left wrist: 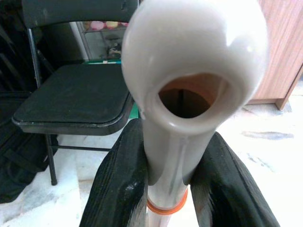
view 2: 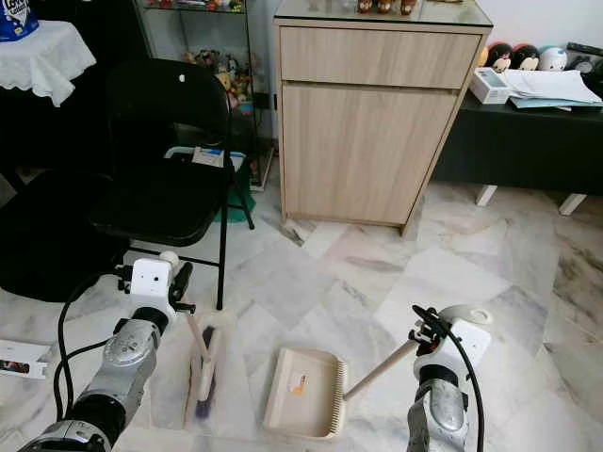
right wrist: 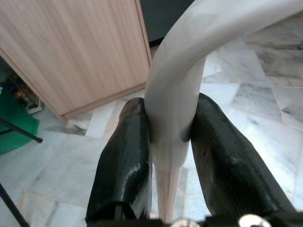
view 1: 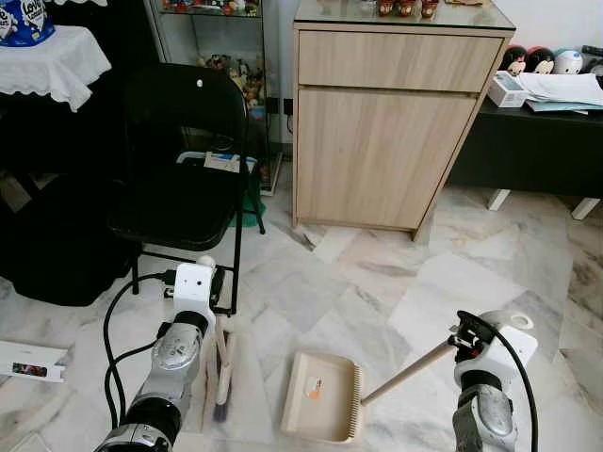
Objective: Sweep floor
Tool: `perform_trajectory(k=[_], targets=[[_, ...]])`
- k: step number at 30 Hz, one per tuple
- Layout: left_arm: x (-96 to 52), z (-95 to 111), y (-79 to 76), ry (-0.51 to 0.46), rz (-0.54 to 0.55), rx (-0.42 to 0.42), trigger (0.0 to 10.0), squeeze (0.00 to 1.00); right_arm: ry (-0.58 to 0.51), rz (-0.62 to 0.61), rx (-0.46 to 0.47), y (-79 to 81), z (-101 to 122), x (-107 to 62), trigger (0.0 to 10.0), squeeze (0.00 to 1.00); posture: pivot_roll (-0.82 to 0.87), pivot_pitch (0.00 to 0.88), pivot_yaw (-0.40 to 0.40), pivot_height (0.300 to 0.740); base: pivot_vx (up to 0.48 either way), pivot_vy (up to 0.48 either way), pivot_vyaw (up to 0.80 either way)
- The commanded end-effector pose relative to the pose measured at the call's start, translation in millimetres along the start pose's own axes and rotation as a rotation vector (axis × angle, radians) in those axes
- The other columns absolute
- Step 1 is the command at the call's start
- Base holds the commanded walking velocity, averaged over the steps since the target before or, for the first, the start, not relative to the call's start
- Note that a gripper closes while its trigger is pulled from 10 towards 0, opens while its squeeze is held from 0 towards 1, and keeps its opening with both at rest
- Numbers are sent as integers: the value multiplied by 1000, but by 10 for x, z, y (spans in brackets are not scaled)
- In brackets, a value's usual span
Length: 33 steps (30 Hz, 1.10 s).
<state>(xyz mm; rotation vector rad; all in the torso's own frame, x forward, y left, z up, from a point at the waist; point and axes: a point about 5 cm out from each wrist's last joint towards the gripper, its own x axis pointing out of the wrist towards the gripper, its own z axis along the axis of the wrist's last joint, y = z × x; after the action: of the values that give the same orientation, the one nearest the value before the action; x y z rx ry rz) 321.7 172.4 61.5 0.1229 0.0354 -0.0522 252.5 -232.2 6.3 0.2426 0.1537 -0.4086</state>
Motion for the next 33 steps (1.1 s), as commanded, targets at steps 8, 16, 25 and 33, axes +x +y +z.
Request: perform_trajectory(k=[8, 16, 25, 33], targets=[[13, 15, 9, -2, 1, -17, 10000, 0, -14, -16, 17, -33, 15, 2, 10000, 0, -11, 82, -19, 740, 0, 0, 0], [37, 94, 62, -39, 19, -12, 10000, 0, -36, -24, 2, -83, 80, 35, 10000, 0, -3, 54, -16, 740, 0, 0, 0], [55, 294, 65, -148, 8, -16, 10000, 0, -119, -36, -13, -120, 236, 51, 10000, 0, 0, 12, -11, 740, 0, 0, 0], [80, 344, 46, -165, -1, -12, 10000, 0, -219, -25, -20, -114, 456, 65, 10000, 0, -8, 0, -13, 740, 0, 0, 0]])
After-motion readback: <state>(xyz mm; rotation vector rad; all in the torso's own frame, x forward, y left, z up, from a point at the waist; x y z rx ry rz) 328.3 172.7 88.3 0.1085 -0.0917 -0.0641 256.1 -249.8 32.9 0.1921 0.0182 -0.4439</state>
